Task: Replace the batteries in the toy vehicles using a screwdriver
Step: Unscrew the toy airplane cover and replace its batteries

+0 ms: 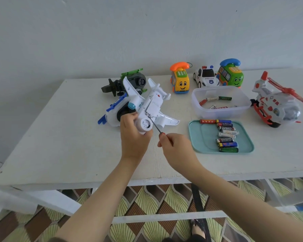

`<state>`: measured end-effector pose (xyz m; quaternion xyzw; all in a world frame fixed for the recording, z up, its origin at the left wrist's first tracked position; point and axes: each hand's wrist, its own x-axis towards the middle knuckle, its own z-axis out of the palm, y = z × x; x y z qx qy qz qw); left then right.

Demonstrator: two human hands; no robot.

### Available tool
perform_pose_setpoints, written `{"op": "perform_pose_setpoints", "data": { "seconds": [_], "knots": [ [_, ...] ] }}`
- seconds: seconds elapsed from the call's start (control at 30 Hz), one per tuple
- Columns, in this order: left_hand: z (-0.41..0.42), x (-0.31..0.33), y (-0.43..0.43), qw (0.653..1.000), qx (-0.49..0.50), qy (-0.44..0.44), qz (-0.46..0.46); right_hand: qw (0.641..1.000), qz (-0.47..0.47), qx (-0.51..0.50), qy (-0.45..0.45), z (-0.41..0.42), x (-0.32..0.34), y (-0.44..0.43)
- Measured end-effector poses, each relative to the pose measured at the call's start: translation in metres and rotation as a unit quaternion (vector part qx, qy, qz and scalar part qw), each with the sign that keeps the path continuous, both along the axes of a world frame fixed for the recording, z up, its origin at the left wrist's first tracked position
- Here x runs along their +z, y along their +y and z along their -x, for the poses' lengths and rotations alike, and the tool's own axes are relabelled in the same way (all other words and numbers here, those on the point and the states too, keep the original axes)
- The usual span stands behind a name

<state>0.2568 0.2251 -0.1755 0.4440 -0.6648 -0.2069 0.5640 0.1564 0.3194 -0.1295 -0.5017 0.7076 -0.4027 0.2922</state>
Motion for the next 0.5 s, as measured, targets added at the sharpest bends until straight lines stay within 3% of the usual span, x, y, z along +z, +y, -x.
{"op": "perform_pose_setpoints", "data": {
  "seconds": [0.13, 0.5],
  "knots": [
    [0.0014, 0.0009, -0.0006, 0.999, 0.0, 0.002, -0.046, 0.999, 0.006, 0.021, 0.025, -0.0015, -0.0068, 0.0016],
    [0.0006, 0.0076, -0.0035, 0.998, -0.005, -0.005, -0.058, 1.0, 0.014, 0.01, 0.017, 0.0017, -0.0109, -0.0043]
  ]
}}
